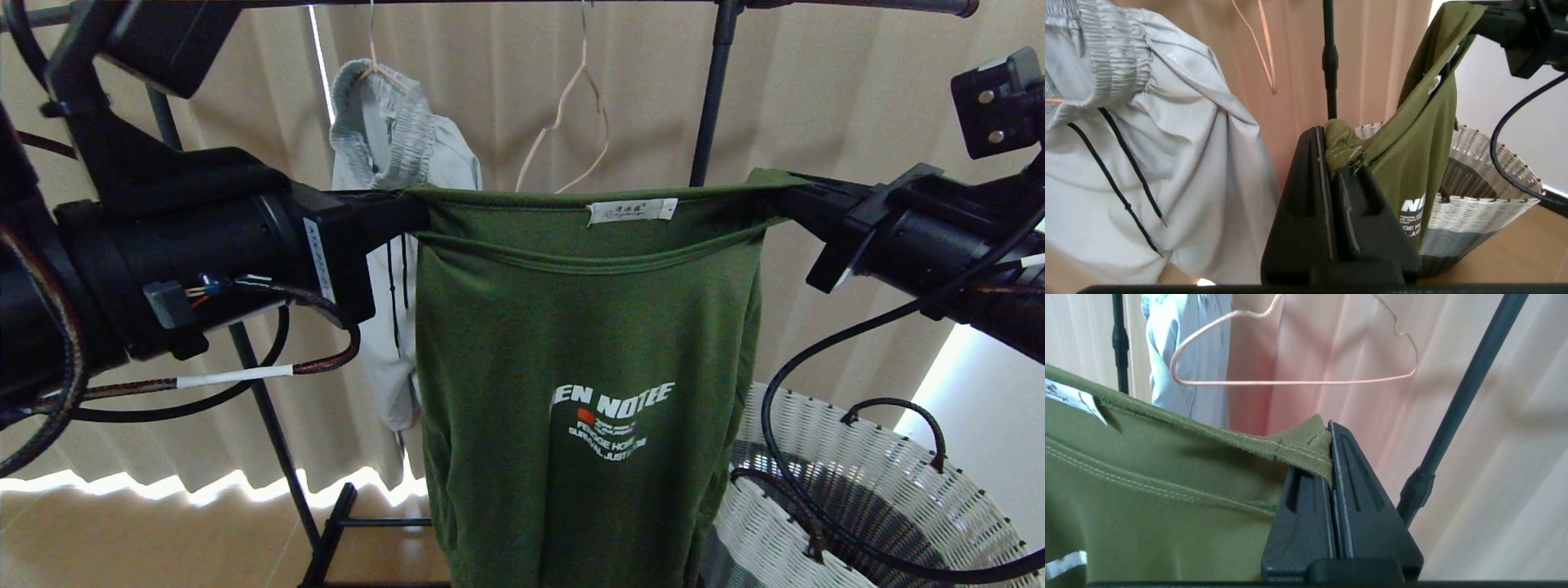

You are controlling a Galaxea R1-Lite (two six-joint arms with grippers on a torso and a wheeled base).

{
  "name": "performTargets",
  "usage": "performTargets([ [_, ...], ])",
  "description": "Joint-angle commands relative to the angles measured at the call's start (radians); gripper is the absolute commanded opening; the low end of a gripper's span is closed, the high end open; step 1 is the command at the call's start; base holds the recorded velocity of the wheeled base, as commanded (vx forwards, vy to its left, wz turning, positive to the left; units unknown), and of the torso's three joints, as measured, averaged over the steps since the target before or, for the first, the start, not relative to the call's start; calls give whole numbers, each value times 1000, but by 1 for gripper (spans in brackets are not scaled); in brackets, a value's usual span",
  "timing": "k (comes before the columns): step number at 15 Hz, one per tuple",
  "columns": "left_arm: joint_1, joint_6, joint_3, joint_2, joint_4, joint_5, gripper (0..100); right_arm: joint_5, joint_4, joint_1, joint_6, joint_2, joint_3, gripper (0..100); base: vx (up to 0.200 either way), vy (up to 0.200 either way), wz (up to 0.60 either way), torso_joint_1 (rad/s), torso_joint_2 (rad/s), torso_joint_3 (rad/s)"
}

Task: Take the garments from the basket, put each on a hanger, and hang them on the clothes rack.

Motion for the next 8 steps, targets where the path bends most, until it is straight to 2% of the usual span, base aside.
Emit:
performTargets([
  [1, 2, -1, -8, 4, -11, 0, 0, 0, -2, 0, 0, 0, -4, 0, 0, 0, 0, 0, 0, 0],
  [5, 2, -1, -23, 2, -26, 0, 0, 3, -2, 0, 2, -3, -29, 0, 0, 0, 0, 0, 0, 0],
  [6, 2, -1, -22, 0, -26, 0, 0, 3, -2, 0, 2, -3, -24, 100, 0, 0, 0, 0, 0, 0],
  [8, 5, -1, -12, 0, -26, 2, 0, 0, -2, 0, 2, -4, -6, 100, 0, 0, 0, 0, 0, 0],
])
